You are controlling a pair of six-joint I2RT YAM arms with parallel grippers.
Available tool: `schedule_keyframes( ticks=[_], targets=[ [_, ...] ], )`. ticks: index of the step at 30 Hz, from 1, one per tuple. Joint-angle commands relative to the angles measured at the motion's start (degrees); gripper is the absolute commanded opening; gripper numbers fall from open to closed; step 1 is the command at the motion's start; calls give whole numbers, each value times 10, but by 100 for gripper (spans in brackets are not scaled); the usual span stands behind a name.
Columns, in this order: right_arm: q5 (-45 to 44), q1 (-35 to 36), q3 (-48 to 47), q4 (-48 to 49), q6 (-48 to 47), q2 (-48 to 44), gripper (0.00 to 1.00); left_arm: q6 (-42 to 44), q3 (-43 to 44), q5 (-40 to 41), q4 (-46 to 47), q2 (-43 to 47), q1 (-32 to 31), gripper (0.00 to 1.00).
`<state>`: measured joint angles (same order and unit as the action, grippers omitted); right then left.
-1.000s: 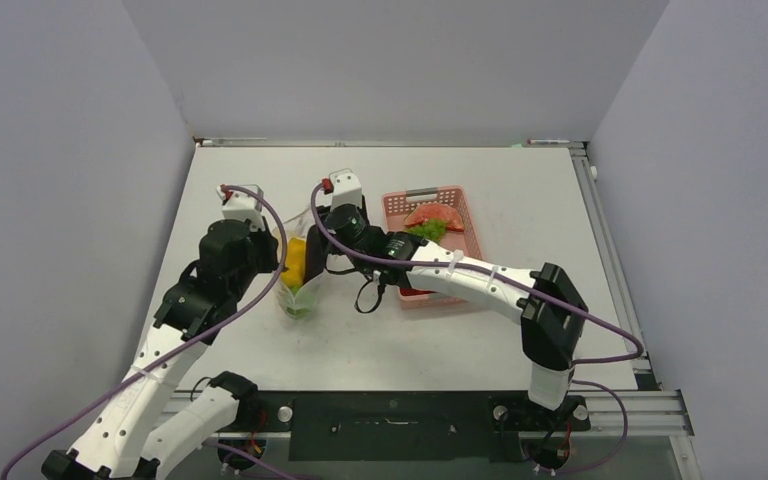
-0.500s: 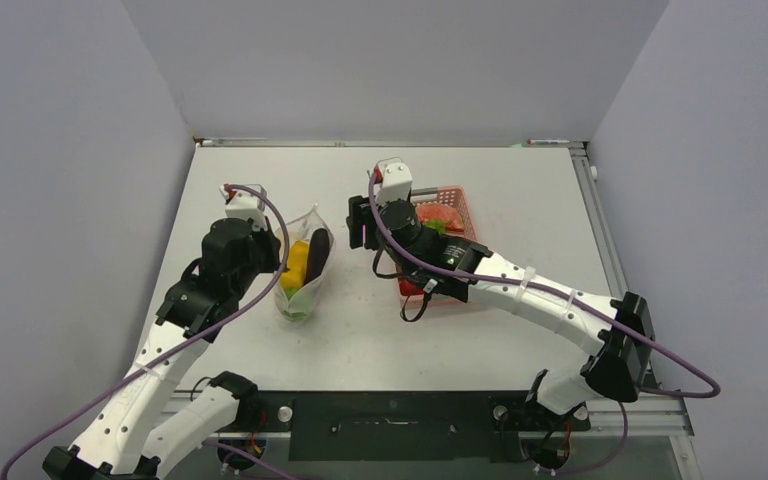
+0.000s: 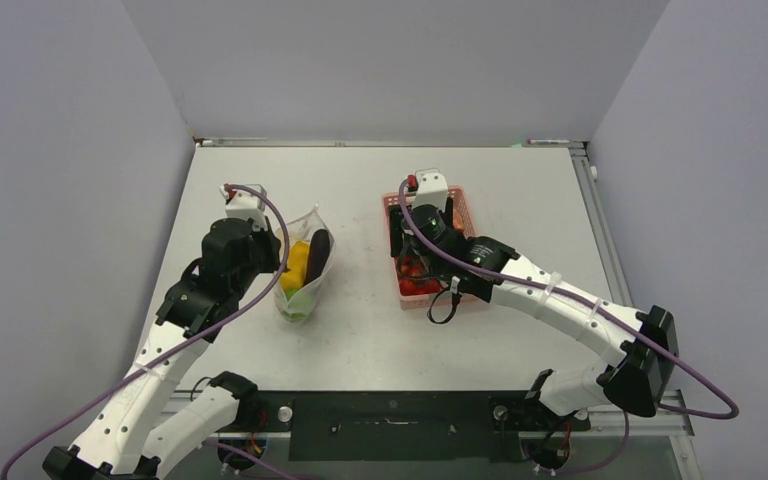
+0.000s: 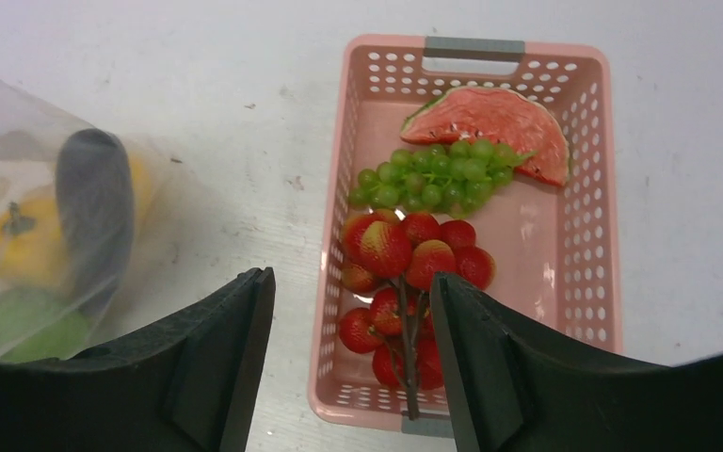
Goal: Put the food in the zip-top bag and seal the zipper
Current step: Pick up the fake fruit from the bin.
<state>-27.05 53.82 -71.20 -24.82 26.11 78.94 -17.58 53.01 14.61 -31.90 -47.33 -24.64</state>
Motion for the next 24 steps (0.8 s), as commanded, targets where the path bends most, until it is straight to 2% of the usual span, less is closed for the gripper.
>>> schedule_keyframes(
  ticks=[1, 9, 14, 24],
  targets=[
    [-24, -8, 22, -61, 26, -28, 62, 0, 8, -6, 23, 7, 3, 0],
    [-2, -14, 77, -91, 58, -28, 62, 0, 7, -6, 23, 9, 3, 0],
    [25, -20, 113, -64, 57, -24, 61, 0, 7, -9, 23, 7, 3, 0],
    [77, -47, 115, -28, 49, 26, 56, 0, 7, -8, 23, 7, 3, 0]
  ],
)
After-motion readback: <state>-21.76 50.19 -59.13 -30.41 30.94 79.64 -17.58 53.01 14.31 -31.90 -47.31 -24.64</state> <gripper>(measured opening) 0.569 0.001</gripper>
